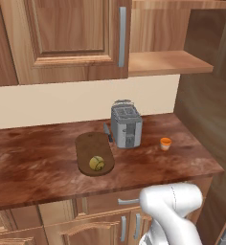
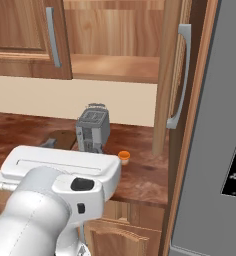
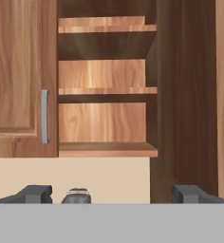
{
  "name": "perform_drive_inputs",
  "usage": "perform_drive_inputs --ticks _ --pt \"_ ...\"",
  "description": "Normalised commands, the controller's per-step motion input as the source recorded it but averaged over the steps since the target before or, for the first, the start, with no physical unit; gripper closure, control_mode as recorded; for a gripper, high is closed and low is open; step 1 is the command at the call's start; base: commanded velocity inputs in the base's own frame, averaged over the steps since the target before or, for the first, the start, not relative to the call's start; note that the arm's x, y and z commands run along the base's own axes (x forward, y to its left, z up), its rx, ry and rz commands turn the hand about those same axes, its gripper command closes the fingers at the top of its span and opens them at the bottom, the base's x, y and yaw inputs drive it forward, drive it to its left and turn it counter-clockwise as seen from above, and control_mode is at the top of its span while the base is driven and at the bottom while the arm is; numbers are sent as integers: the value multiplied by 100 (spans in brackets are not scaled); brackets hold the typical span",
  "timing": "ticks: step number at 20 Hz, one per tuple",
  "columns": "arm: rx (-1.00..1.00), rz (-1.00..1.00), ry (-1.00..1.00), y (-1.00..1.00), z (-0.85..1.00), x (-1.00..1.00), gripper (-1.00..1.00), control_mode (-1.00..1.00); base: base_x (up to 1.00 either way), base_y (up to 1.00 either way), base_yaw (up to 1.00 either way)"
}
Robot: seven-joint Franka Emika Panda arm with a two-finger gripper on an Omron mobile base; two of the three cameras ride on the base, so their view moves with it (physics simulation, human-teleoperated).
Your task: Pick the bread, place it on the cutting board, pick the jam, place it on the counter, and close the cabinet.
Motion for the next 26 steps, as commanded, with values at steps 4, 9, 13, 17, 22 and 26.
perform_drive_inputs --ticks 4,9,13,17,22,26 --pt "0 -8 -5 -4 -17 -4 -100 -100 0 0 0" --pt "0 -10 -4 0 -14 -7 -100 -100 0 0 0" --pt "0 -11 -4 0 -15 -7 -100 -100 0 0 0" --pt "0 -9 -7 -2 -22 -14 -100 -100 0 0 0" --pt "0 -7 -9 -7 -22 -16 -100 -100 0 0 0" --pt "0 -1 -3 -20 -14 -22 -100 -100 0 0 0"
